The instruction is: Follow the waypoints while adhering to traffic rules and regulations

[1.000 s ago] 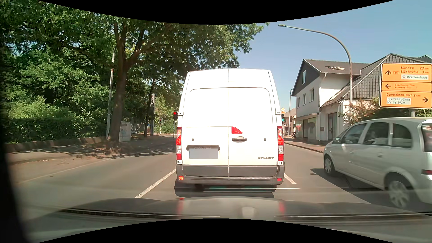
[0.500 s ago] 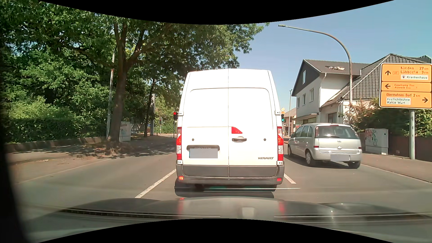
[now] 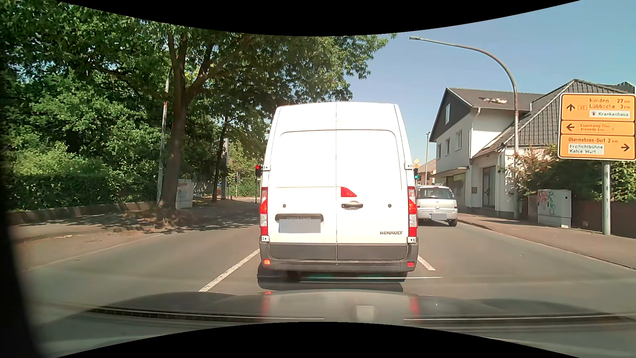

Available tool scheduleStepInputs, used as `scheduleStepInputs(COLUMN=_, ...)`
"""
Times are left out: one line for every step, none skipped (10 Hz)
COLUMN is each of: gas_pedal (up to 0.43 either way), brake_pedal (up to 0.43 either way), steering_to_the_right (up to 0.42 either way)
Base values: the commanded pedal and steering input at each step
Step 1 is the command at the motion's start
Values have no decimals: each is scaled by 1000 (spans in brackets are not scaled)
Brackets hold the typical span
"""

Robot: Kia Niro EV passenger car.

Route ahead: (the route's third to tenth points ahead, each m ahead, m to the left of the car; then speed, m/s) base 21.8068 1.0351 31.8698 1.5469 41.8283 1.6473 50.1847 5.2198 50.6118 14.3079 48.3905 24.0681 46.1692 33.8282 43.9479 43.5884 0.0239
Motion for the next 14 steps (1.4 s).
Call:
scheduleStepInputs(gas_pedal=0, brake_pedal=6, steering_to_the_right=1)
scheduleStepInputs(gas_pedal=0, brake_pedal=6, steering_to_the_right=1)
scheduleStepInputs(gas_pedal=0, brake_pedal=6, steering_to_the_right=1)
scheduleStepInputs(gas_pedal=0, brake_pedal=6, steering_to_the_right=1)
scheduleStepInputs(gas_pedal=0, brake_pedal=6, steering_to_the_right=0)
scheduleStepInputs(gas_pedal=0, brake_pedal=6, steering_to_the_right=1)
scheduleStepInputs(gas_pedal=0, brake_pedal=6, steering_to_the_right=1)
scheduleStepInputs(gas_pedal=0, brake_pedal=6, steering_to_the_right=0)
scheduleStepInputs(gas_pedal=0, brake_pedal=6, steering_to_the_right=1)
scheduleStepInputs(gas_pedal=0, brake_pedal=6, steering_to_the_right=1)
scheduleStepInputs(gas_pedal=0, brake_pedal=6, steering_to_the_right=1)
scheduleStepInputs(gas_pedal=0, brake_pedal=6, steering_to_the_right=1)
scheduleStepInputs(gas_pedal=0, brake_pedal=6, steering_to_the_right=1)
scheduleStepInputs(gas_pedal=0, brake_pedal=6, steering_to_the_right=0)
